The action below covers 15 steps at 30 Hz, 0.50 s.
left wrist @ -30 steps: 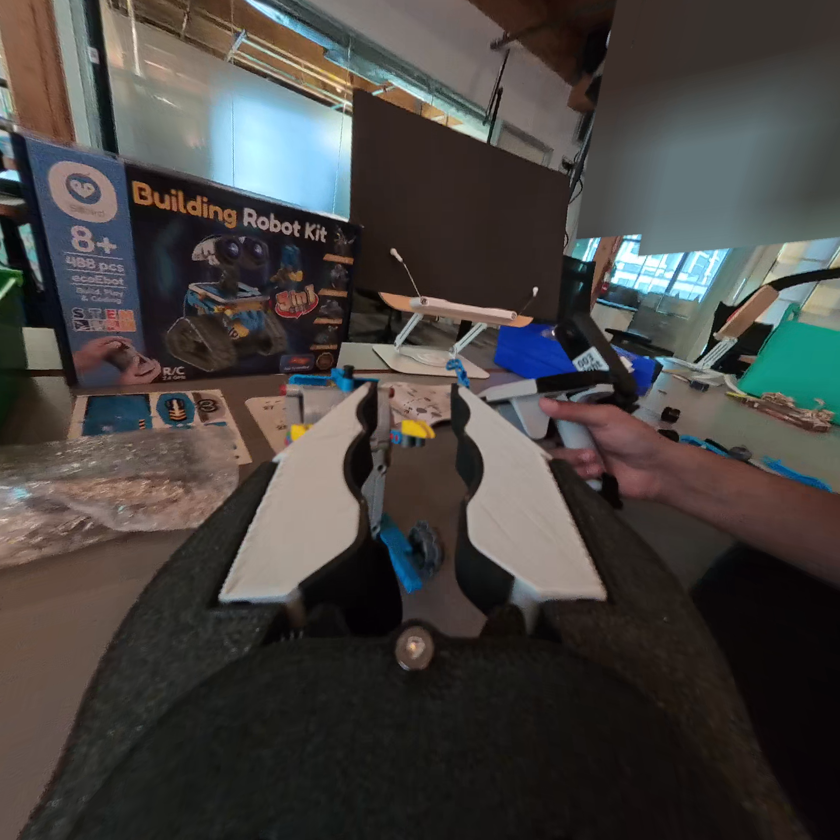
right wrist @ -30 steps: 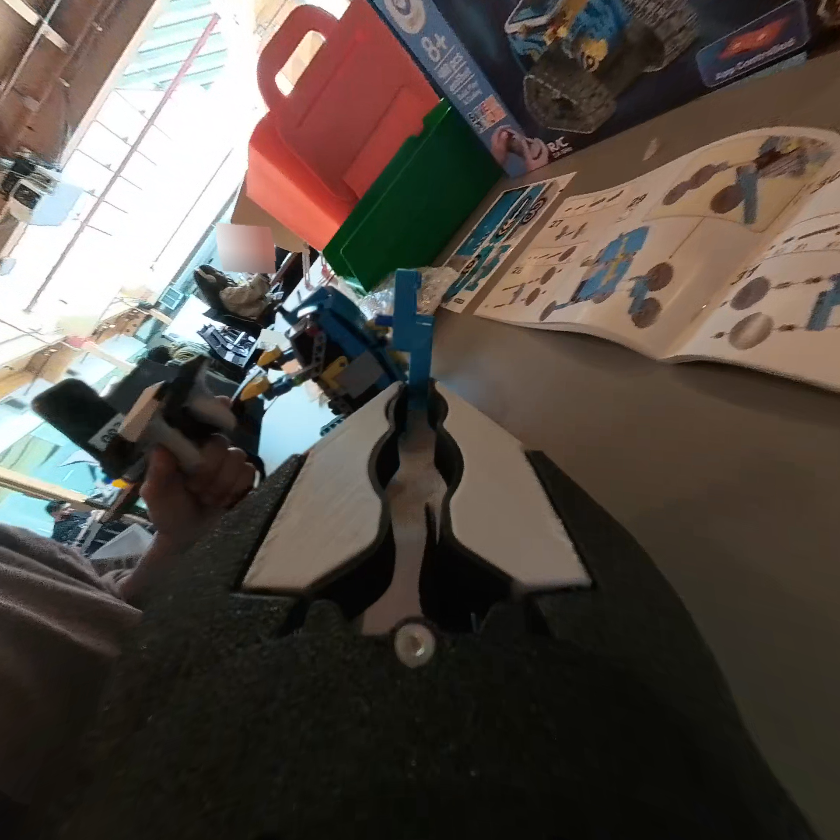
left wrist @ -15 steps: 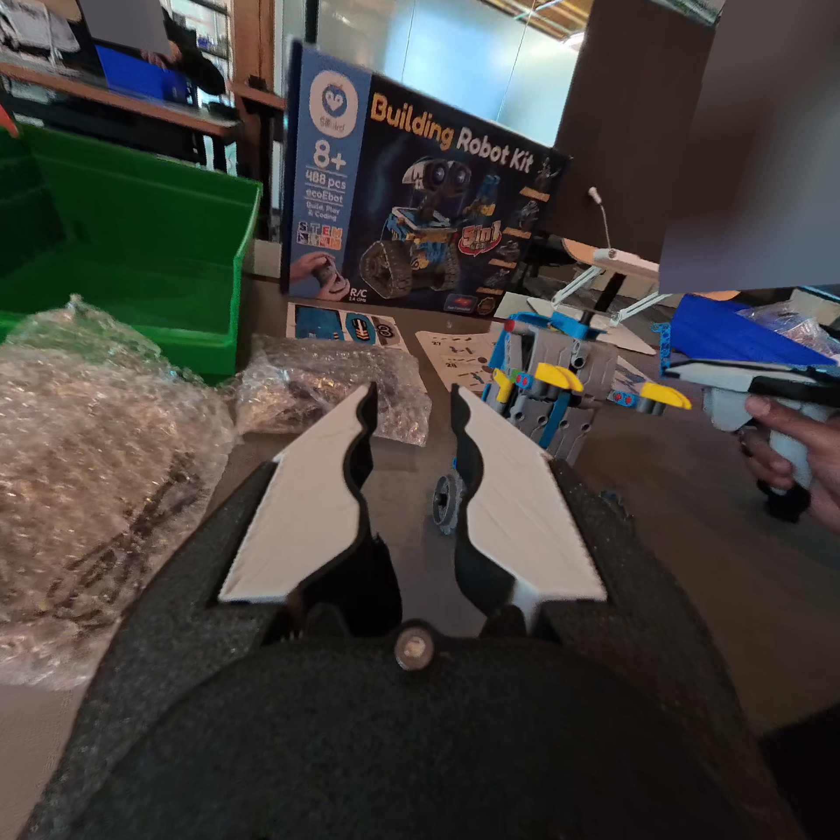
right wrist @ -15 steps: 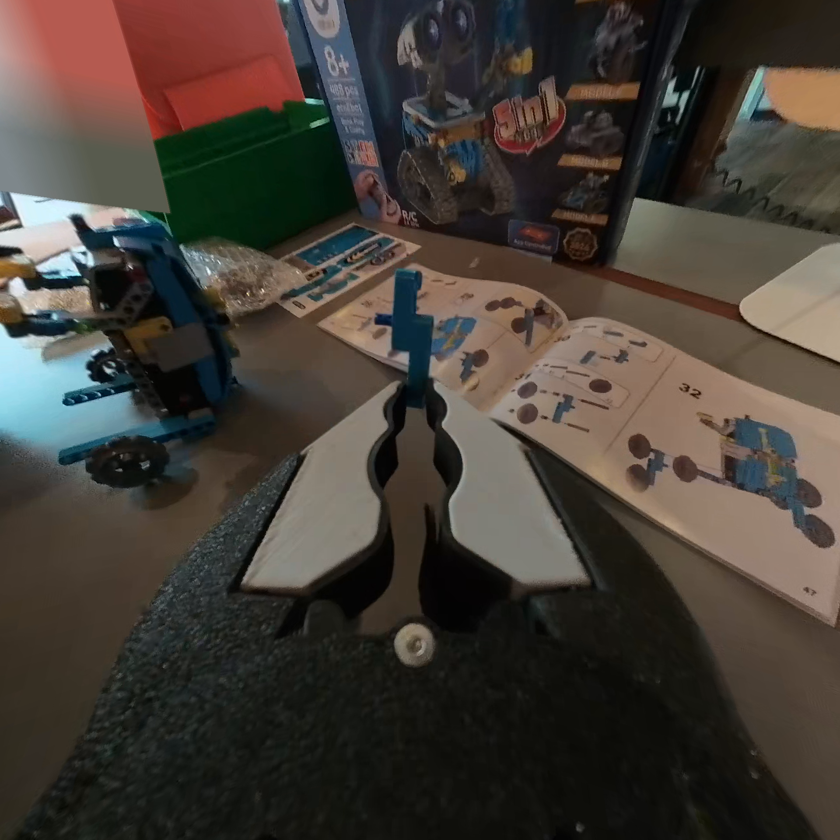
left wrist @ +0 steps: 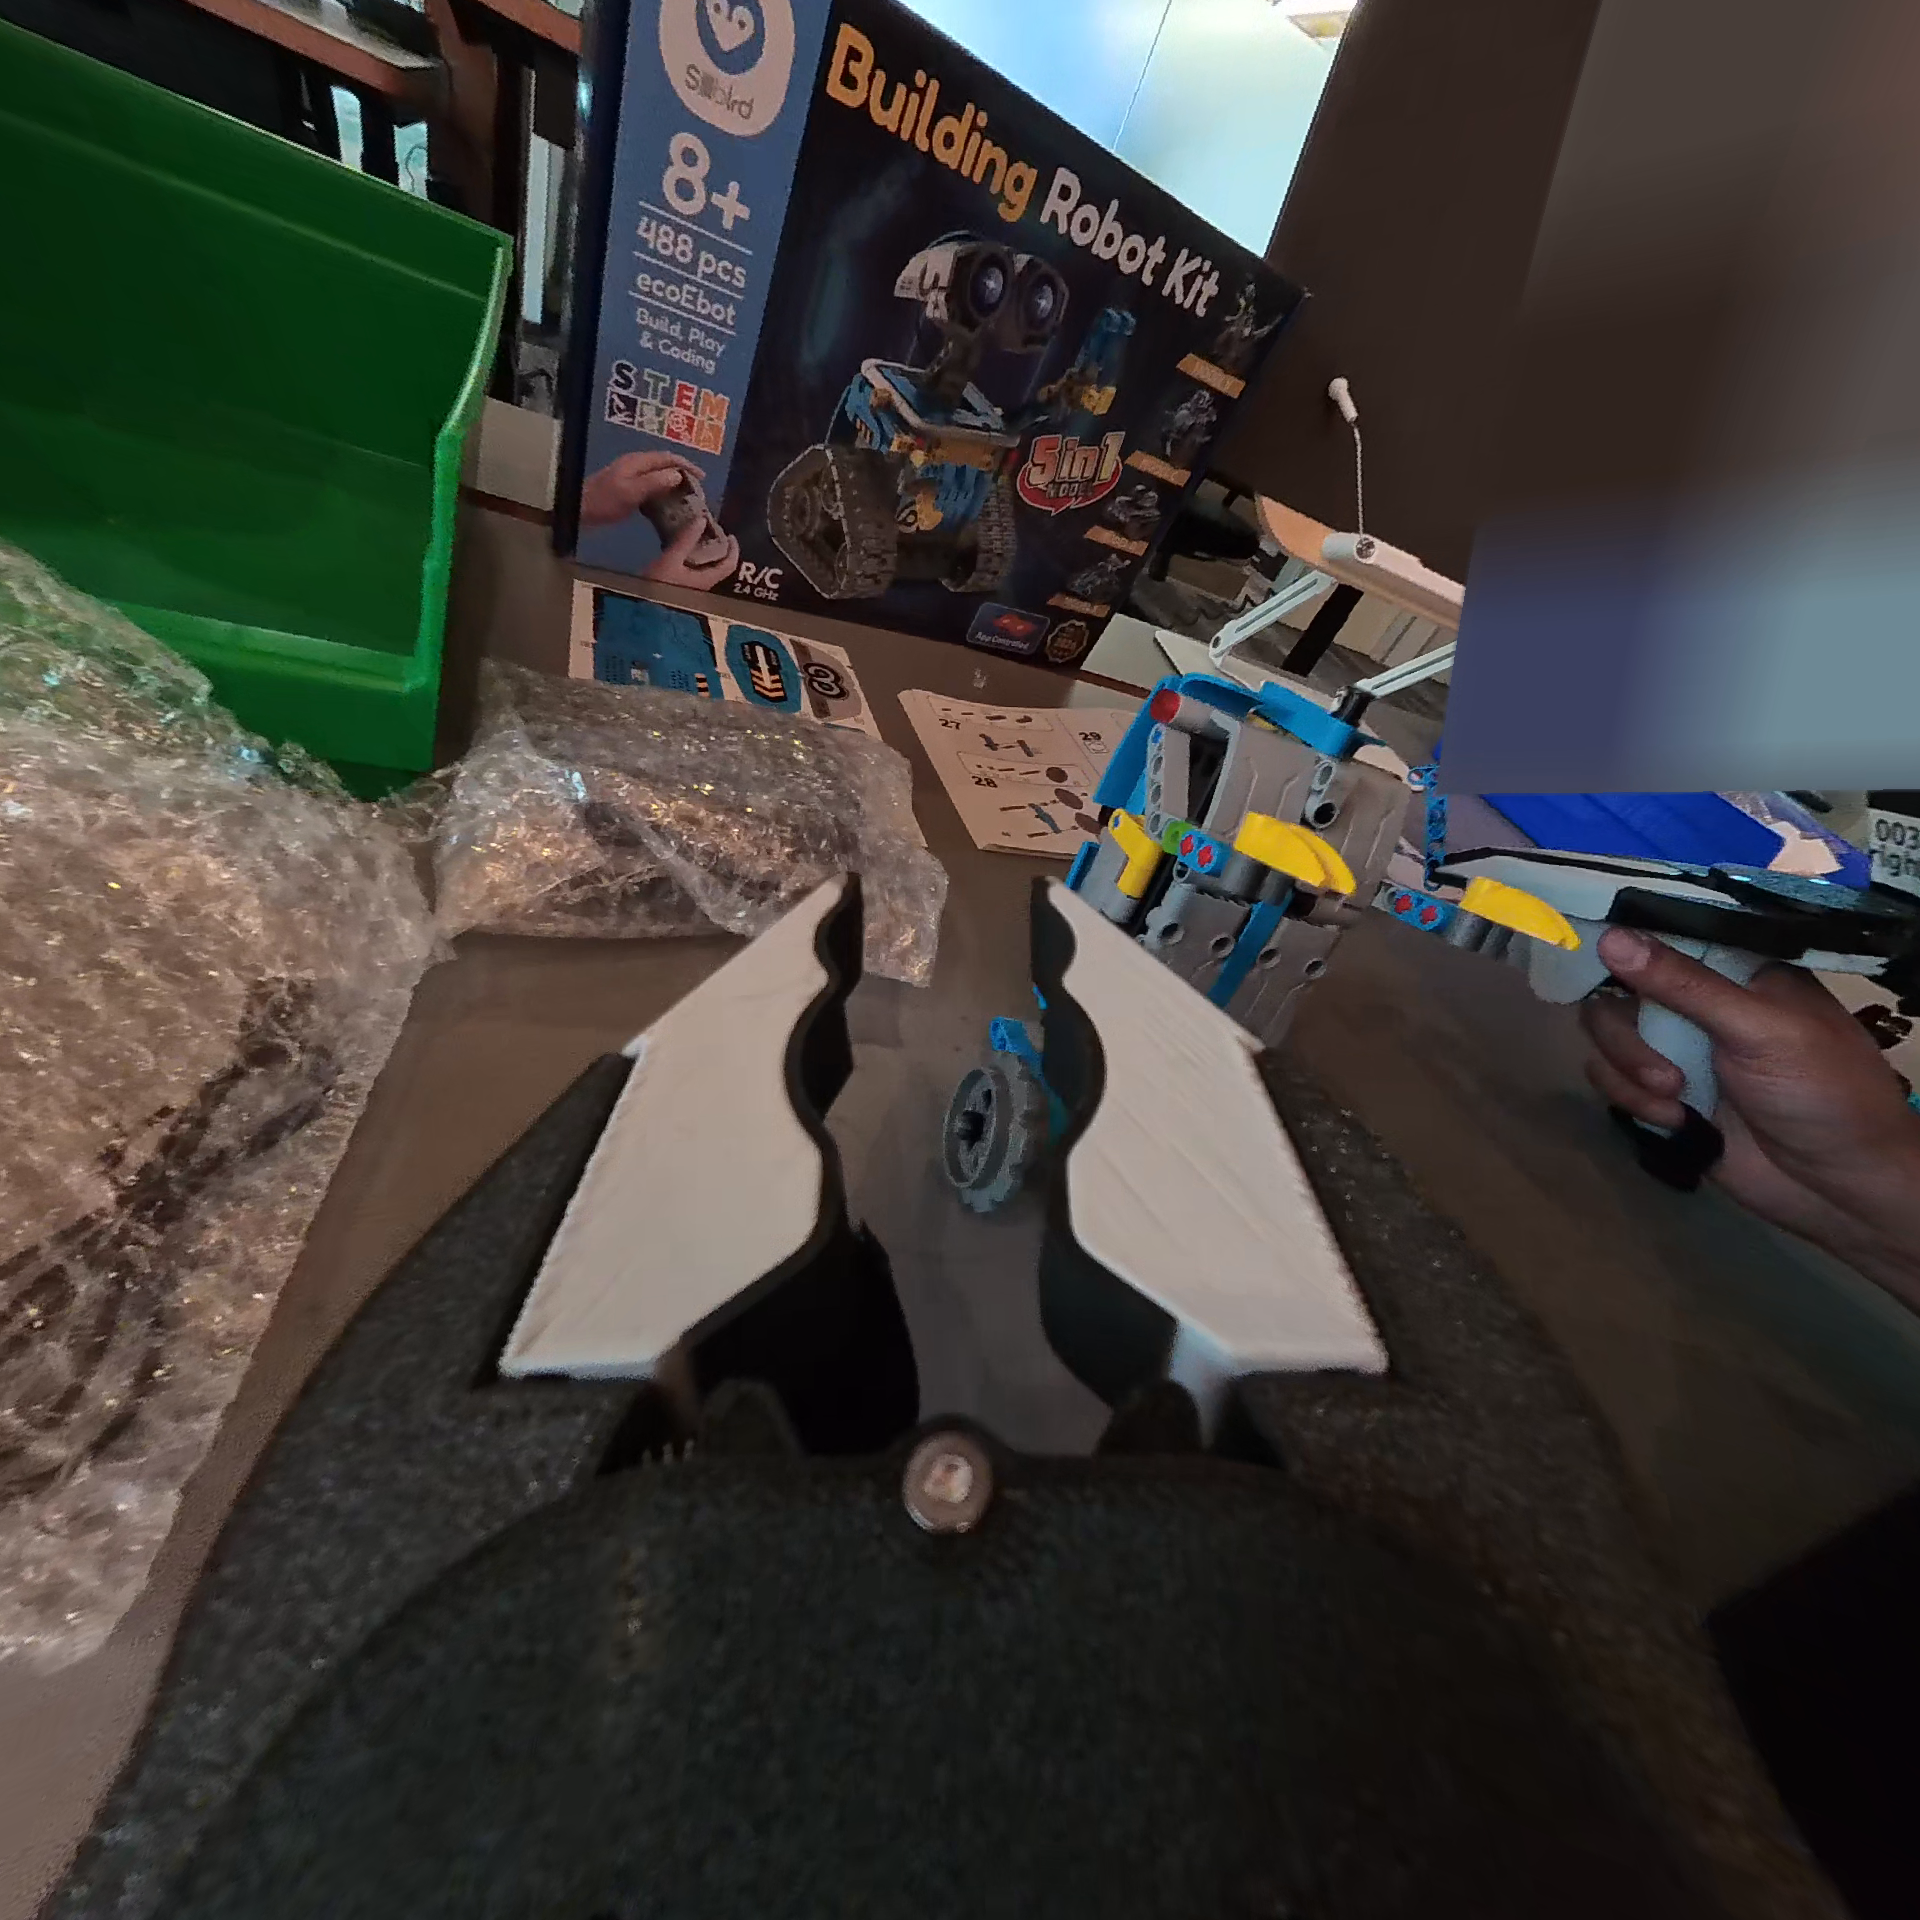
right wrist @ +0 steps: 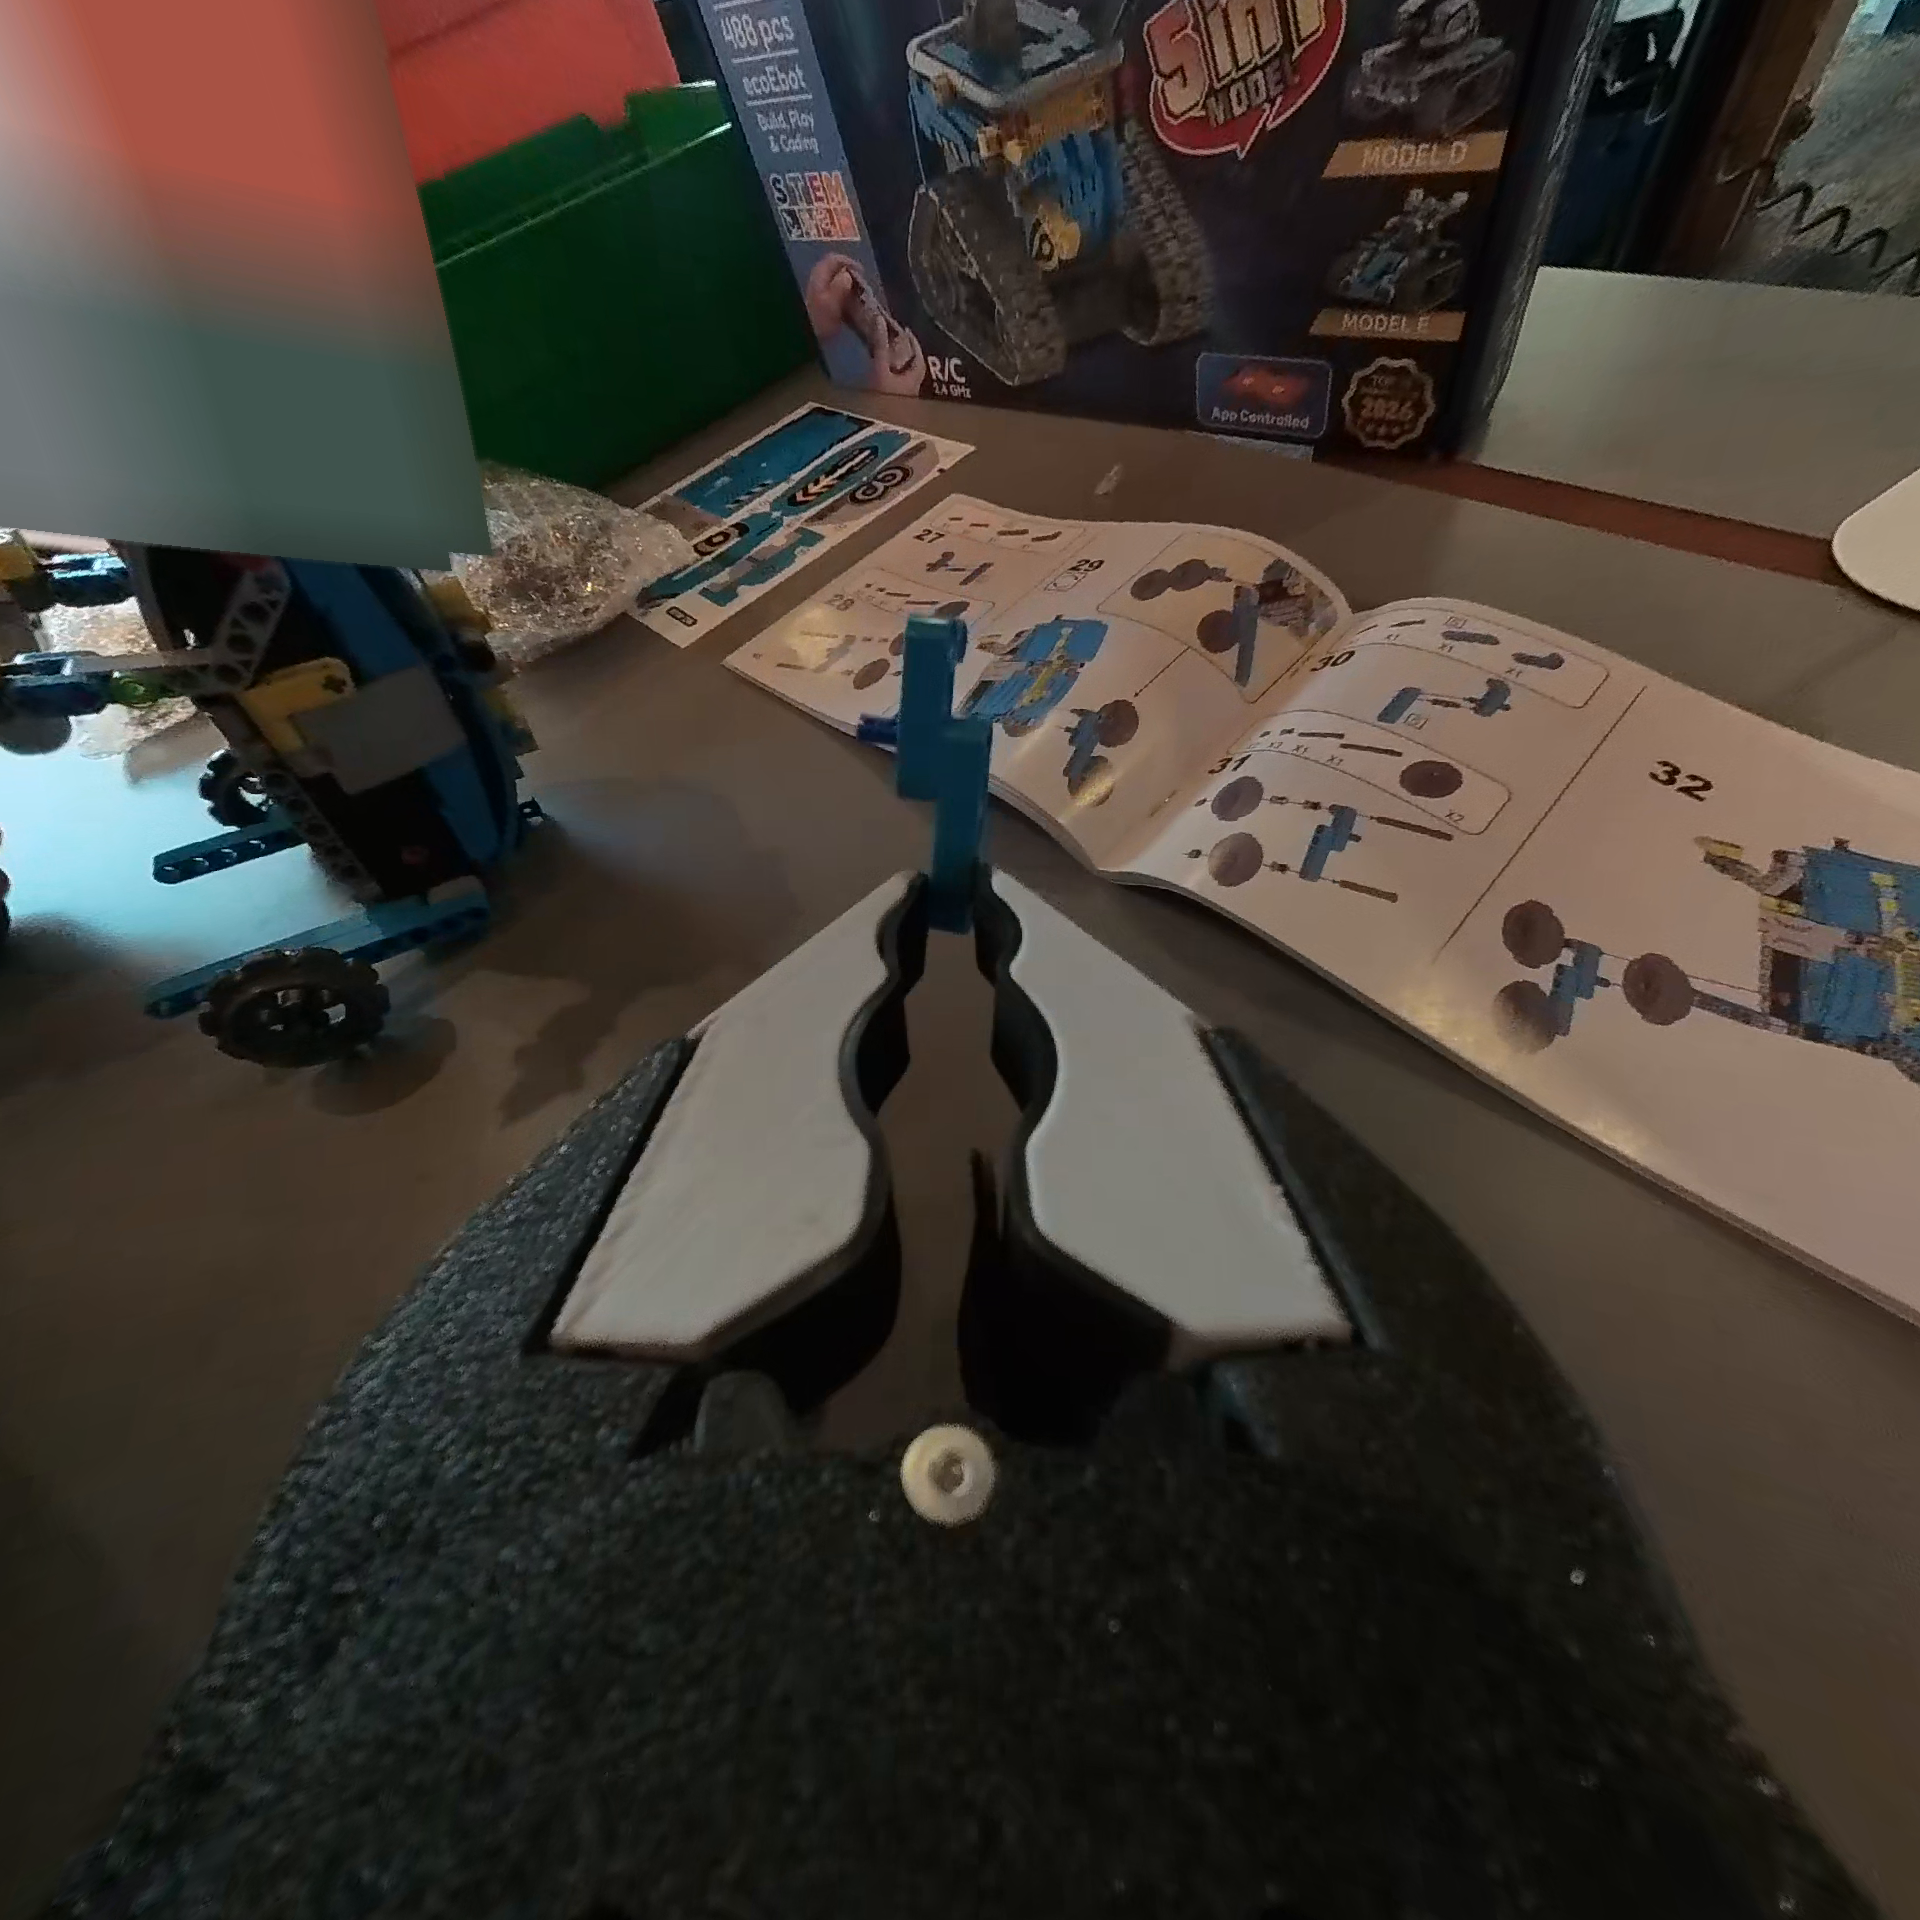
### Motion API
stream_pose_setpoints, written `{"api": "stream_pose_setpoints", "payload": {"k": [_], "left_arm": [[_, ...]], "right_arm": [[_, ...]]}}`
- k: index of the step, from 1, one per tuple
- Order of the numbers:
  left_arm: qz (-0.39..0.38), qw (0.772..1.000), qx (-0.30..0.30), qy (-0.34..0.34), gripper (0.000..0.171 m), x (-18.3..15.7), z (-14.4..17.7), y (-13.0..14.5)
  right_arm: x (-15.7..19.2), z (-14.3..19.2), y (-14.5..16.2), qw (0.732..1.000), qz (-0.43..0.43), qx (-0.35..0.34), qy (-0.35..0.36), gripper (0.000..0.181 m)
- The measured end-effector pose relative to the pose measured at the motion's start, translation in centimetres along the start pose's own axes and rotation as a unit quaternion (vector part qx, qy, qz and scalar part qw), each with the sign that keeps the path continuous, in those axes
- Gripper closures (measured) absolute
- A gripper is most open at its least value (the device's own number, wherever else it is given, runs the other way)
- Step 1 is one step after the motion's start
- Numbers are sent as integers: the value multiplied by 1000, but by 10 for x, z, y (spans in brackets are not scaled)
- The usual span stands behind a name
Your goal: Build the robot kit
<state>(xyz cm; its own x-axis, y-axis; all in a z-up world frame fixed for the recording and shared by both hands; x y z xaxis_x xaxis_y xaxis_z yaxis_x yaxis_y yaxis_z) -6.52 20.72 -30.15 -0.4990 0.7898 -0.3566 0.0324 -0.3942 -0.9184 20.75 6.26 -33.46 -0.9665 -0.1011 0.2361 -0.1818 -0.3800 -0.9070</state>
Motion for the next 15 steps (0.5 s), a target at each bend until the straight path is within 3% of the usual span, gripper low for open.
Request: {"api": "stream_pose_setpoints", "payload": {"k": [6,9,12,15], "left_arm": [[-16,1000,-1,2,140,-6,2,1],[-39,999,3,-2,140,-10,4,3],[-68,998,5,-12,140,-14,7,6],[-98,995,4,-26,140,-17,12,7]], "right_arm": [[14,-2,7,999,0,29,-41,173],[29,-5,31,988,13,125,-88,173],[36,3,56,974,50,204,-86,174],[34,10,65,969,89,223,-51,172]]}}
Point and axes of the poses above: each gripper's, where its closed fingertips meet, z back along the fingers, y out of its underside, x = y × z across the jaws, the point moved 1 cm from there along z, back along the fingers, and after that the axes turned 6 degrees about -y, right-handed, at the moved point
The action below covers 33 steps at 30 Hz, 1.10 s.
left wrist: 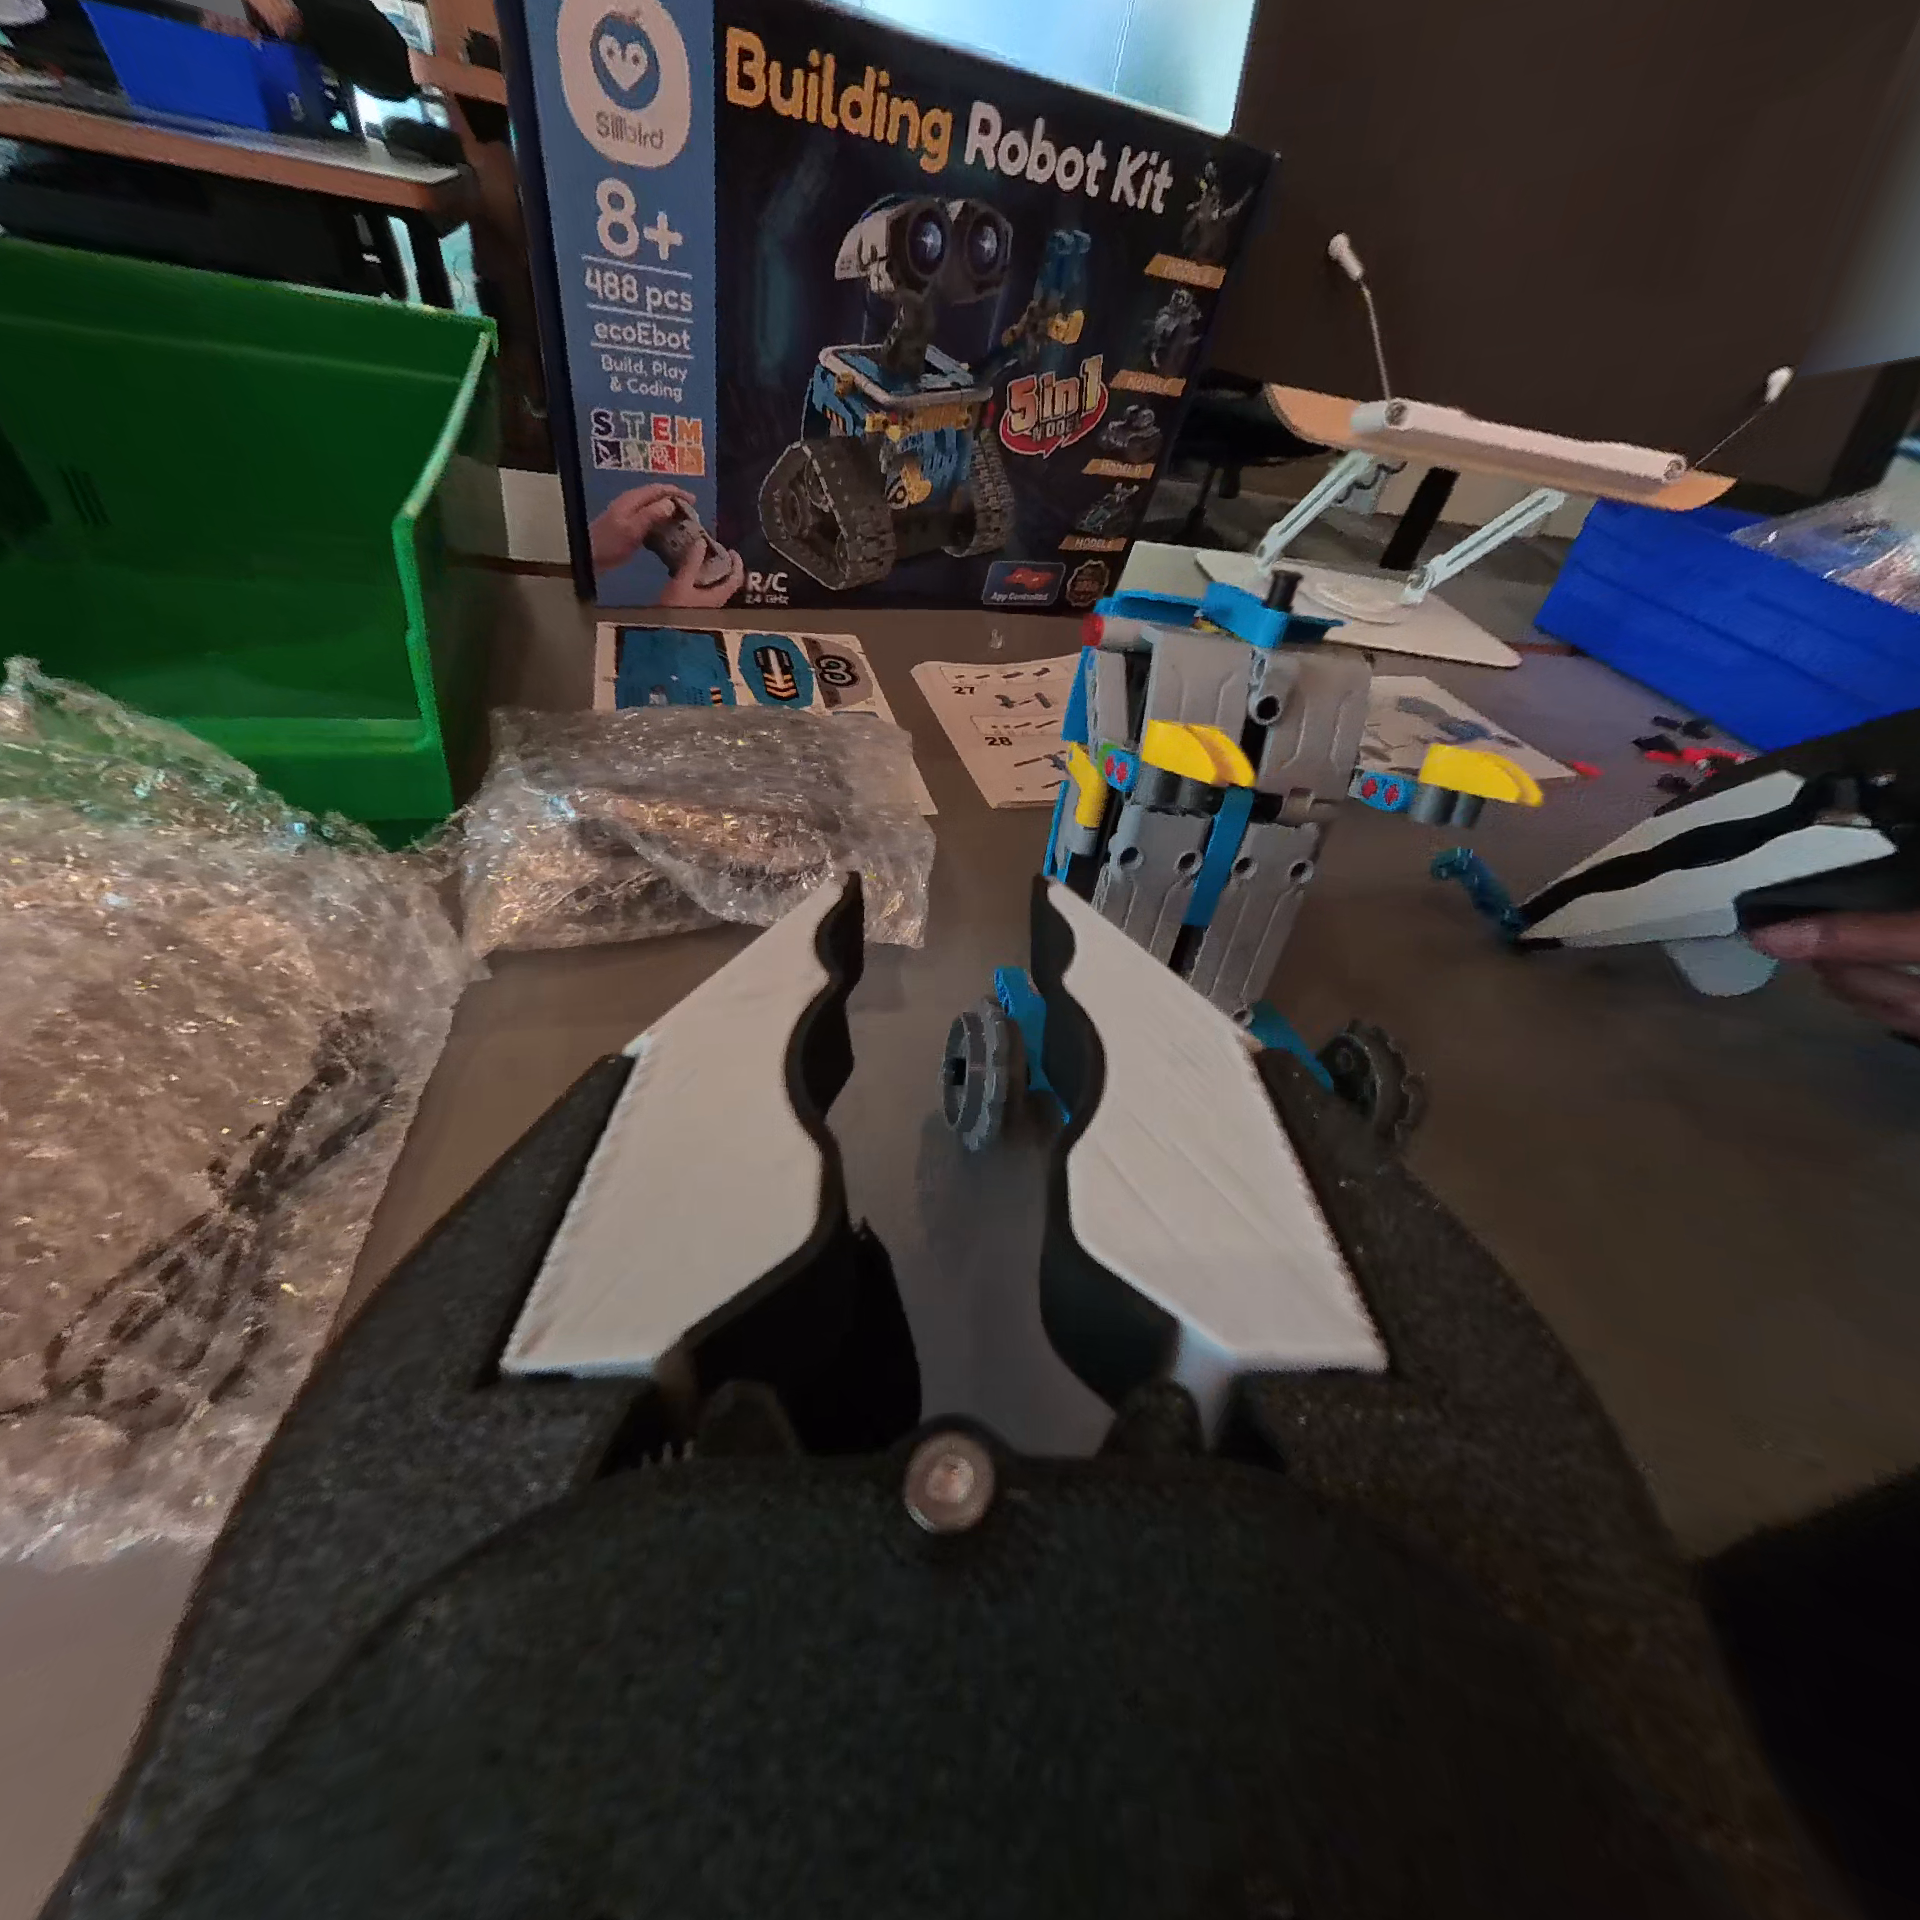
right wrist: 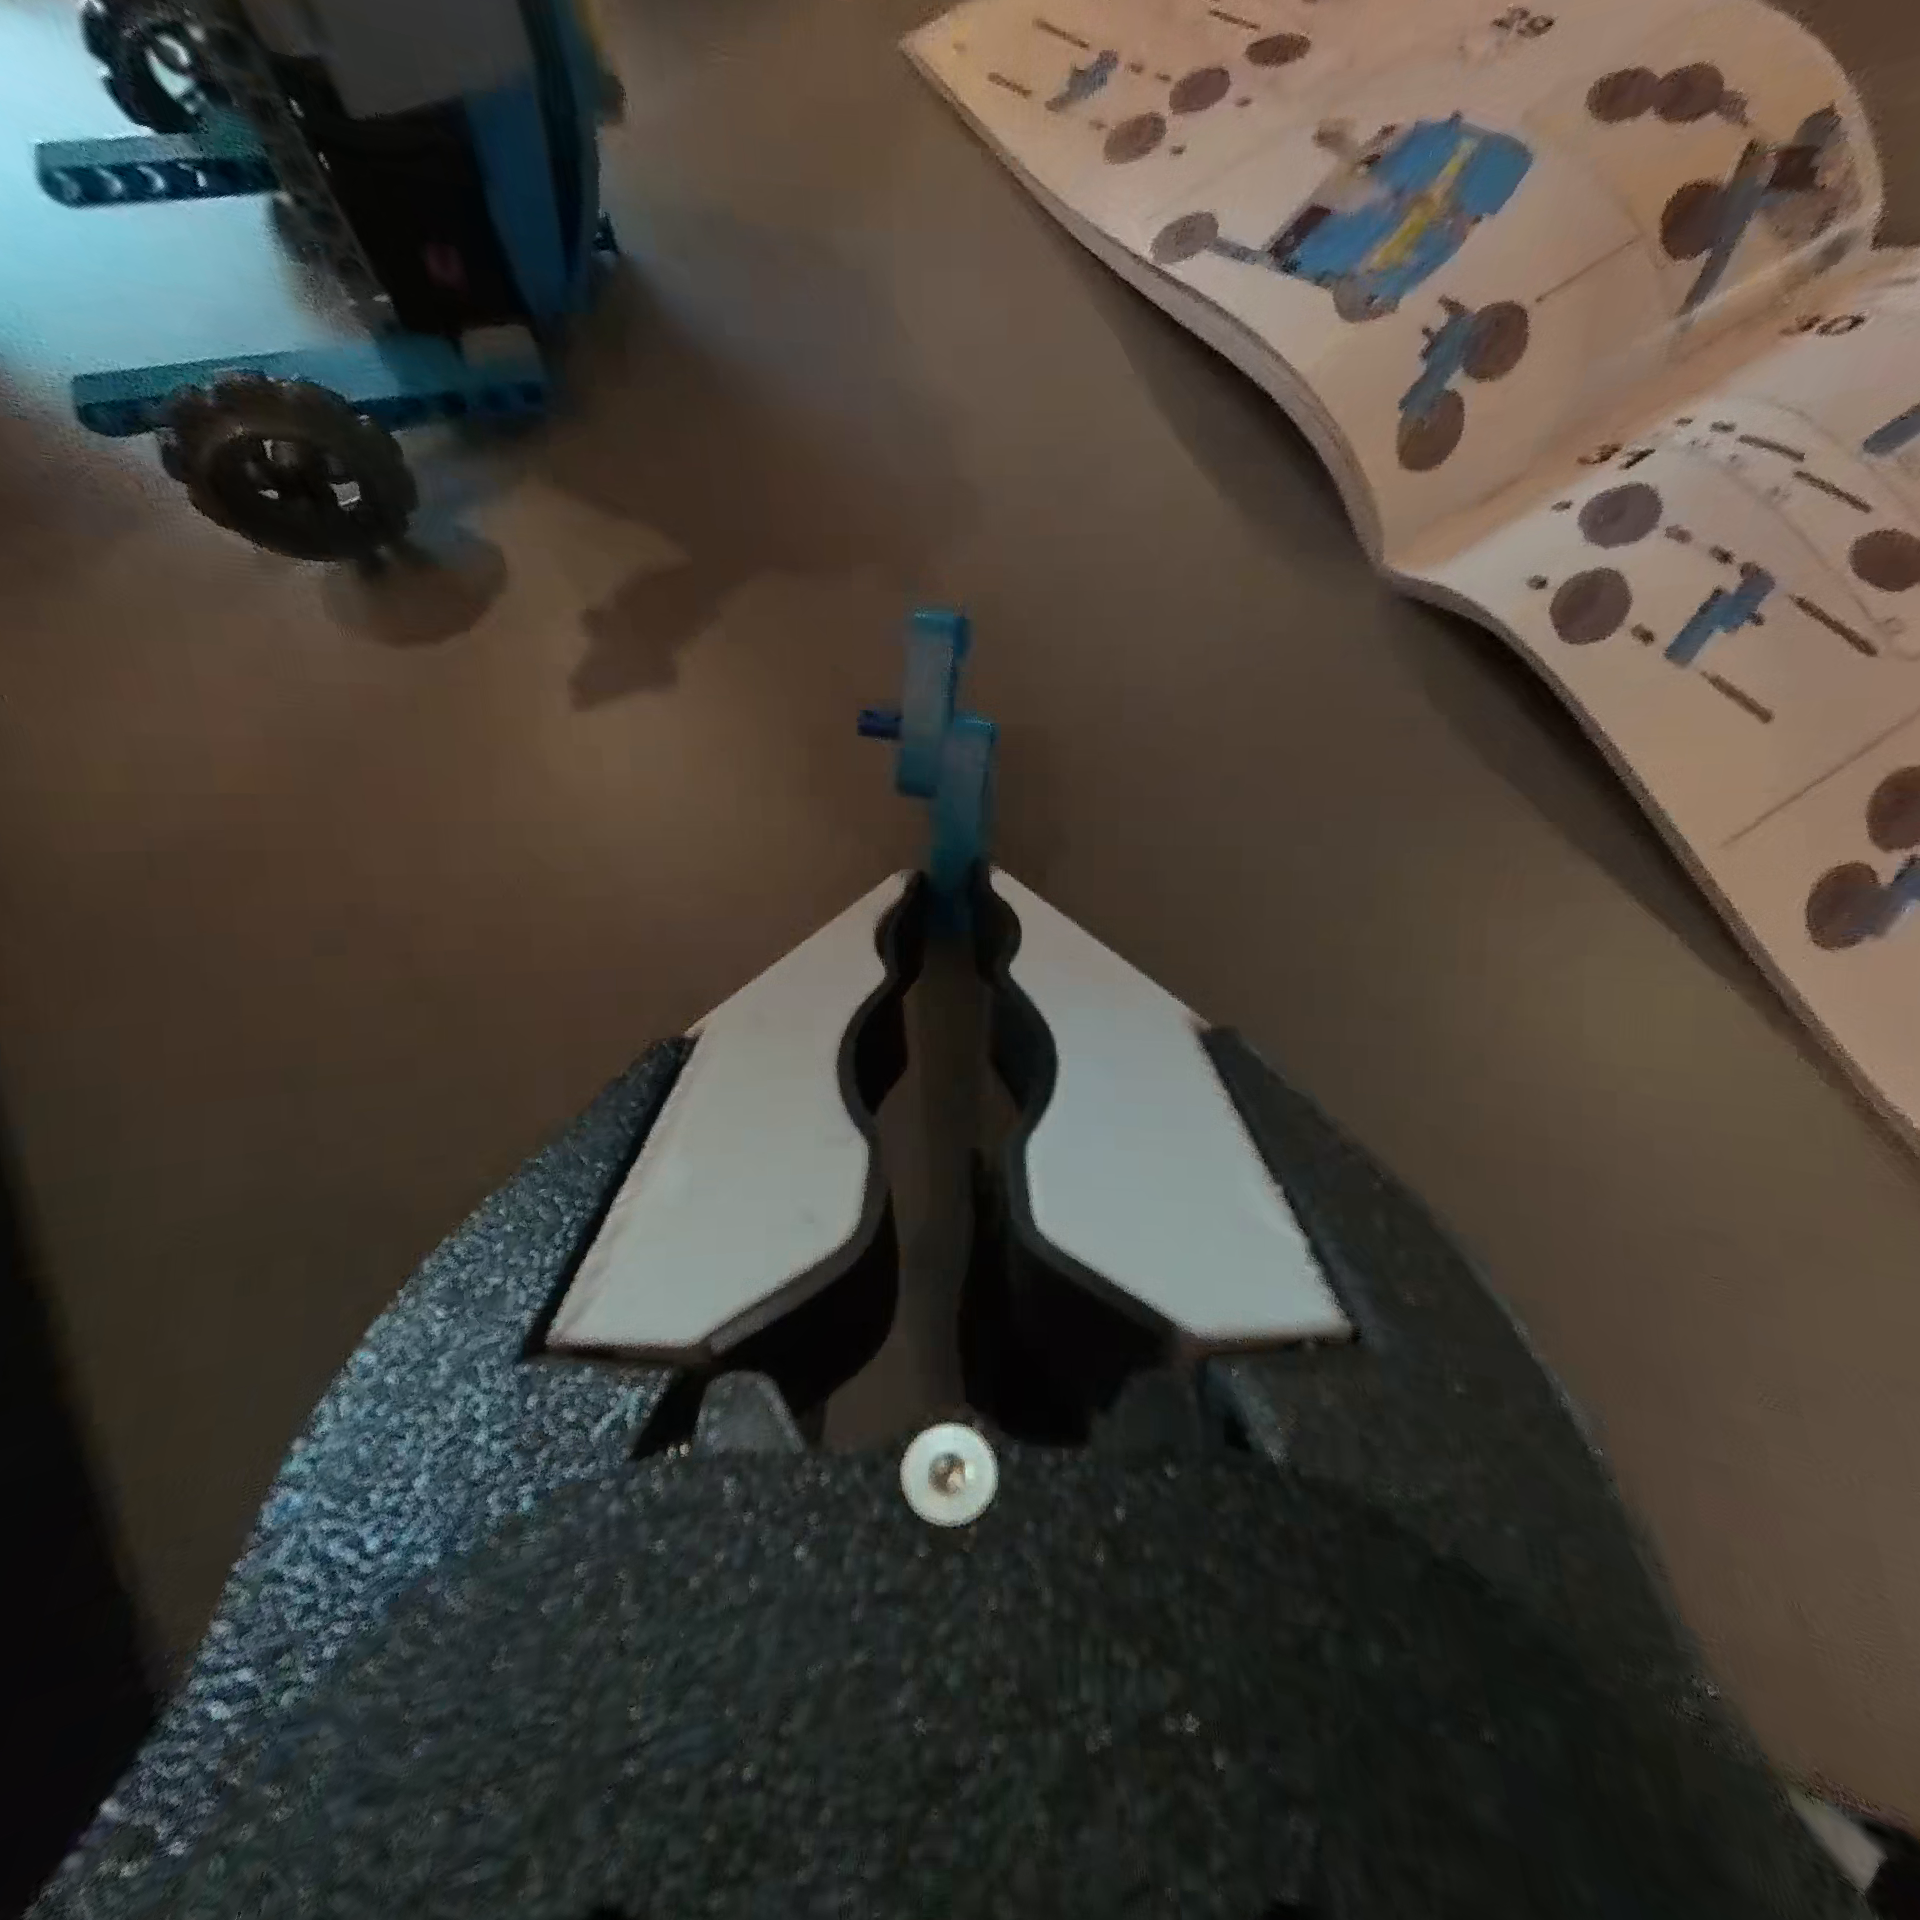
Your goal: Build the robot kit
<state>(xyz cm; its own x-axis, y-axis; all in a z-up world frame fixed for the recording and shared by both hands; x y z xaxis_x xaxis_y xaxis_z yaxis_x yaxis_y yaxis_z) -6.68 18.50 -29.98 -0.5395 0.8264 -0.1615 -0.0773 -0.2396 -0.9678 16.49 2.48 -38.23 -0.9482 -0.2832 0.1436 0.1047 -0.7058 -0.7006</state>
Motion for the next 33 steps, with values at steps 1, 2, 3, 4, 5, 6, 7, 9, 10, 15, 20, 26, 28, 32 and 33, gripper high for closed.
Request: {"api": "stream_pose_setpoints", "payload": {"k": [1,2,3,4,5,6,7,9,10,15,20,26,28,32,33], "left_arm": [[-10,1000,-3,-5,140,-1,2,-1],[-20,1000,-7,-10,140,-3,4,-2],[-28,999,-13,-13,140,-5,6,-3],[-35,999,-17,-15,140,-7,8,-4],[-41,999,-19,-16,140,-9,9,-5],[-46,999,-21,-16,140,-12,9,-5],[-51,998,-21,-14,140,-15,9,-4],[-63,998,-16,-14,140,-19,8,-1],[-71,997,-15,-16,140,-21,7,0],[-92,995,-11,-20,140,-25,6,2],[-80,997,-10,-14,140,-28,9,4],[-67,997,-14,-25,140,-17,6,0],[-57,998,-14,-36,140,-7,4,-2],[-54,997,-4,-50,140,8,-5,-2],[-48,998,-1,-49,140,9,-8,-1]], "right_arm": [[1,1,1,1000,-11,-2,2,172],[1,1,1,1000,-20,-1,1,172],[1,1,1,1000,-25,-2,0,172],[1,1,1,1000,-27,-1,-1,173],[2,0,1,1000,-23,2,-1,172],[4,-1,1,1000,-16,6,2,173],[5,-2,2,1000,-7,12,7,171],[6,-3,1,1000,6,13,21,173],[5,-3,1,1000,5,12,23,171],[-6,31,-17,998,-26,-52,29,154],[-111,160,9,971,-97,-112,186,156],[-173,189,88,947,-179,-51,263,163],[-176,177,91,948,-178,-41,260,158],[-185,165,92,948,-189,-36,255,149],[-187,165,92,946,-191,-38,258,149]]}}
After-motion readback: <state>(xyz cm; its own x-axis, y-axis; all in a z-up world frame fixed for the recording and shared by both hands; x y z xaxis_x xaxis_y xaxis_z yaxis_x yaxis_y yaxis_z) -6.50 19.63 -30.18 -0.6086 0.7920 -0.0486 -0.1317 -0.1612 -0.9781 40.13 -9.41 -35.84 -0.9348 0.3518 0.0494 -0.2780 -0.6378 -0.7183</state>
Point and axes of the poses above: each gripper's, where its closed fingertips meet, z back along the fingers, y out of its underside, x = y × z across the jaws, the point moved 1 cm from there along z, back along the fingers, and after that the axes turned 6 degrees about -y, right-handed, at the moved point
